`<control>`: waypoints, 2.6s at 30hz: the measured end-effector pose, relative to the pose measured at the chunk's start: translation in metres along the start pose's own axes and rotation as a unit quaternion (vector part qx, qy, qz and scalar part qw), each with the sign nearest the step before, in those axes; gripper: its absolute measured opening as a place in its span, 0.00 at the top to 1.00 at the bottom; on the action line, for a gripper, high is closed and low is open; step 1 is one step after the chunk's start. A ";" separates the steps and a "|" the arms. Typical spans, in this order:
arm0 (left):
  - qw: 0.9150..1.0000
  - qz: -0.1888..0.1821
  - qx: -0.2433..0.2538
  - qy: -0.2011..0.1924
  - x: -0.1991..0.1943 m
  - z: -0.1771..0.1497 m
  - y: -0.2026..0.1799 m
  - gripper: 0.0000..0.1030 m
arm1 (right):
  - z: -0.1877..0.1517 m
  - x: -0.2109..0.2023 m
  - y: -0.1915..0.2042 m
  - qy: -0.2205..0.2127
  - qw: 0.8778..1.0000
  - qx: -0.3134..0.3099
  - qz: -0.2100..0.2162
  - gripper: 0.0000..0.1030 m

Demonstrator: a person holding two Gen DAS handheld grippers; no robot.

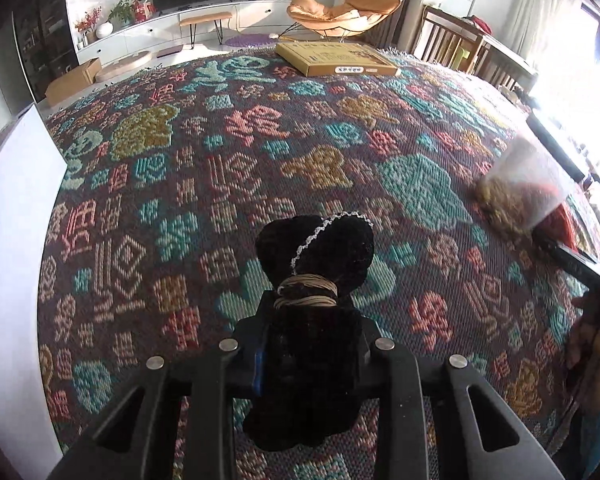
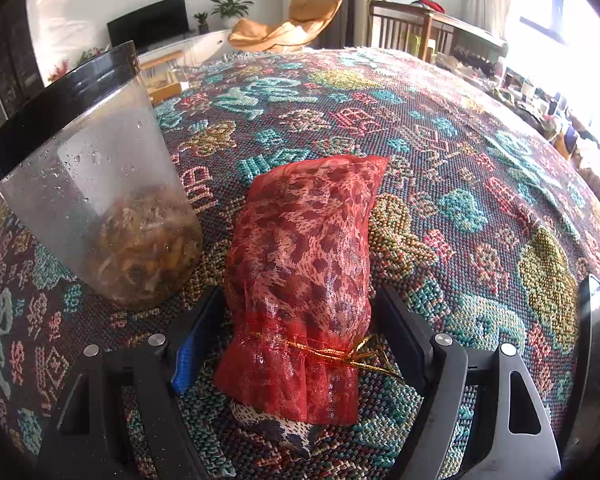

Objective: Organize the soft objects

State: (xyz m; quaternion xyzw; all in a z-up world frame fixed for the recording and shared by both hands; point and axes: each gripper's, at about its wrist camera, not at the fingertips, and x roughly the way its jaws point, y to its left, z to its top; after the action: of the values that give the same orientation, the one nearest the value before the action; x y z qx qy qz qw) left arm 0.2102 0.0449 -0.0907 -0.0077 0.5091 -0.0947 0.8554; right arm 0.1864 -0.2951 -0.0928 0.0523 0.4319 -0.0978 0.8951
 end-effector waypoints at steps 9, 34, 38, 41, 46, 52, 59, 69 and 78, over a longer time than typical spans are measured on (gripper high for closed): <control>0.995 0.066 0.072 -0.020 0.008 -0.031 -0.028 0.17 | 0.001 0.001 0.000 0.002 1.000 -0.001 0.012 0.19; 0.989 -0.065 -0.053 -0.119 -0.119 0.029 0.047 0.73 | 0.146 -0.145 0.054 -0.029 0.987 -0.112 0.110 0.81; 0.988 -0.015 -0.079 -0.135 -0.172 0.005 0.109 0.73 | 0.120 -0.183 0.163 -0.008 0.962 -0.161 0.221 0.81; 0.985 0.047 -0.106 -0.130 -0.202 -0.029 0.163 0.72 | 0.086 -0.210 0.254 0.018 0.929 -0.196 0.314 0.81; 0.969 0.152 -0.157 -0.117 -0.233 -0.096 0.238 0.32 | 0.017 -0.254 0.390 0.062 0.867 -0.257 0.423 0.79; 0.946 0.221 -0.204 -0.123 -0.254 -0.159 0.276 0.15 | -0.057 -0.248 0.479 0.132 0.821 -0.283 0.478 0.31; 0.923 0.251 -0.255 -0.144 -0.272 -0.184 0.273 0.00 | -0.059 -0.246 0.462 0.095 0.842 -0.310 0.432 0.31; 0.894 0.325 -0.278 -0.136 -0.278 -0.187 0.256 0.00 | -0.071 -0.259 0.459 0.056 0.857 -0.378 0.347 0.29; 0.892 0.336 -0.263 -0.148 -0.292 -0.189 0.248 0.00 | -0.081 -0.268 0.463 0.035 0.856 -0.403 0.321 0.29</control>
State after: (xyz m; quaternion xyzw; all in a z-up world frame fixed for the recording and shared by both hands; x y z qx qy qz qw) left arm -0.0514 0.3542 0.0451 -0.0752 0.3551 0.3379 0.8683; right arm 0.0634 0.2056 0.0715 -0.1740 0.4236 0.3794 0.8039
